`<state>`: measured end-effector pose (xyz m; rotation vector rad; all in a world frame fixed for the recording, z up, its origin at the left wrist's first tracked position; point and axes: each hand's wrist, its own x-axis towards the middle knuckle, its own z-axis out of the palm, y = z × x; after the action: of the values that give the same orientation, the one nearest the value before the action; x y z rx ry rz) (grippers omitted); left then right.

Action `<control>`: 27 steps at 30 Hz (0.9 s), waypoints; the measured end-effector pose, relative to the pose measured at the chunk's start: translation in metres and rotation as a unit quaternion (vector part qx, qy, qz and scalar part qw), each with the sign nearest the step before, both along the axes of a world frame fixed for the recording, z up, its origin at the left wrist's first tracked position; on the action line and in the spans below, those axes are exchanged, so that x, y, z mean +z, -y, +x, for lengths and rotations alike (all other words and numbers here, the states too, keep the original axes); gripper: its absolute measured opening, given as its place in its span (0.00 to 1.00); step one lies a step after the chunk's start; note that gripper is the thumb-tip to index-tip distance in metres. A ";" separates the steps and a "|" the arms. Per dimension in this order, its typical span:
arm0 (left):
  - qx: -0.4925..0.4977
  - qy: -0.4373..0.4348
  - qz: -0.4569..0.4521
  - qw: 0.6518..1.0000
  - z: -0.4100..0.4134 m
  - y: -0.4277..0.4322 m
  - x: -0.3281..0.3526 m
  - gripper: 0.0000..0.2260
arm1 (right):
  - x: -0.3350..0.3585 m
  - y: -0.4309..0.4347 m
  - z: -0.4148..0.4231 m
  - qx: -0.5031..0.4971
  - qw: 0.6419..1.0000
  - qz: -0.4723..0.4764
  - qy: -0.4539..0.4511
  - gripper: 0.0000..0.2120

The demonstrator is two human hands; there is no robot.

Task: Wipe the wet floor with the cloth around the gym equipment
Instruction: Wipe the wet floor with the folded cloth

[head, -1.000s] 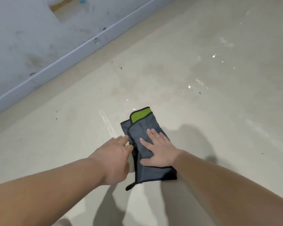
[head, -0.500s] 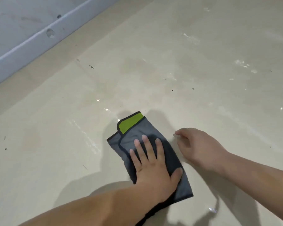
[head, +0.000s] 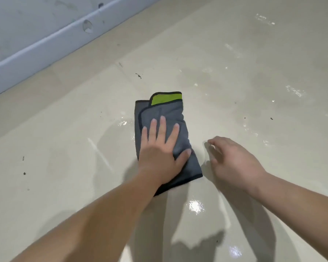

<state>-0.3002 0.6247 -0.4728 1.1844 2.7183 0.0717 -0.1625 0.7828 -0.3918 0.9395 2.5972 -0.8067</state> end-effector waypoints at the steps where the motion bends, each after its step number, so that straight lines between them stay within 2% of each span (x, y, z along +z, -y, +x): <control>1: 0.014 0.009 0.000 1.000 0.015 0.007 0.001 0.38 | 0.001 0.005 -0.006 0.007 1.000 -0.003 -0.009 0.17; 3: -0.035 0.050 -0.008 0.998 0.048 0.028 0.004 0.39 | 0.002 0.013 -0.019 0.027 0.999 -0.001 -0.027 0.18; 5: -0.157 0.056 -0.009 0.986 0.053 0.062 0.008 0.37 | 0.001 0.022 -0.031 0.045 0.998 0.010 -0.040 0.22; 7: -0.270 0.049 -0.004 0.962 0.021 0.088 0.007 0.31 | 0.000 0.028 -0.043 0.053 0.997 0.025 -0.044 0.24; 9: -0.296 0.040 -0.010 0.954 -0.024 0.106 0.007 0.27 | -0.001 0.035 -0.057 0.057 0.997 0.024 -0.038 0.24; 12: -0.202 0.029 -0.027 0.979 -0.053 0.106 0.006 0.27 | 0.000 0.044 -0.077 0.059 0.997 0.023 -0.049 0.21; 15: -0.116 0.028 -0.004 0.993 -0.010 0.100 0.001 0.28 | 0.004 0.051 -0.095 0.063 0.997 0.018 -0.047 0.22; 18: -0.160 0.021 0.007 0.987 0.007 0.122 0.002 0.29 | 0.005 0.057 -0.108 0.068 0.997 0.014 -0.028 0.26; 20: -0.204 0.028 0.011 0.978 -0.027 0.137 0.004 0.29 | 0.003 0.062 -0.116 0.082 0.996 0.015 -0.023 0.26; 21: -0.191 0.018 0.014 0.981 -0.048 0.140 0.002 0.29 | 0.002 0.065 -0.119 0.086 0.996 0.015 -0.027 0.25; 24: -0.013 -0.009 0.011 1.000 -0.099 0.140 -0.005 0.29 | 0.000 0.074 -0.131 0.097 0.995 0.018 -0.020 0.25; 27: 0.118 0.018 0.014 0.993 -0.094 0.129 -0.004 0.30 | 0.001 0.081 -0.147 0.112 0.993 0.015 -0.020 0.26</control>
<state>-0.3946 0.4960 -0.4773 0.8531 2.8200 0.1608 -0.3090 0.7018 -0.3905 0.6291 2.6926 -0.7356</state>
